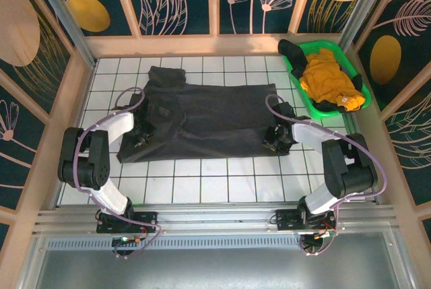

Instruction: Fold and stack the t-shirts

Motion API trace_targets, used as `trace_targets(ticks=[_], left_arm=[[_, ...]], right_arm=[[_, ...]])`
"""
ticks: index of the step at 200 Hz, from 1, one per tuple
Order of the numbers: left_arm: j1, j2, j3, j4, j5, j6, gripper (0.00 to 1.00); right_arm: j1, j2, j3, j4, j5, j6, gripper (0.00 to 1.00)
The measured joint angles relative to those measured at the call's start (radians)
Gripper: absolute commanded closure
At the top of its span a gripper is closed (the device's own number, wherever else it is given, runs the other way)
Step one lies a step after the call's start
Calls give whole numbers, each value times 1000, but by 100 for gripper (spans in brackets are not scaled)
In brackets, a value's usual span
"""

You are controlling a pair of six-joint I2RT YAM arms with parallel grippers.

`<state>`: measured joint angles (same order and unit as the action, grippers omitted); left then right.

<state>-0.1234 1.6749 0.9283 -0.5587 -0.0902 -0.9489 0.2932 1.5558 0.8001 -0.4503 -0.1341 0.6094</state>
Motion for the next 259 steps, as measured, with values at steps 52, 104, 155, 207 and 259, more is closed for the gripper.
trace_targets(ticks=[52,104,155,207,259], left_arm=[[10,-199,-210,61,-35,-43,75],[27,-366,-314,-61,-79,-86,72],[33,-192,112,-167,-131,-1,54],[33,321,813,-140,-132,200,50],[33,657,1147,-109,-136,352,51]], right_arm=[[79,-43,-37,-64,42,28,67],[166,-199,-134,-249,-17,97,57],[136,-167,124,-267,-20,15,45],[16,-2,445,-22,-100,-70,43],[-6,139,615,51,-139,-92,43]])
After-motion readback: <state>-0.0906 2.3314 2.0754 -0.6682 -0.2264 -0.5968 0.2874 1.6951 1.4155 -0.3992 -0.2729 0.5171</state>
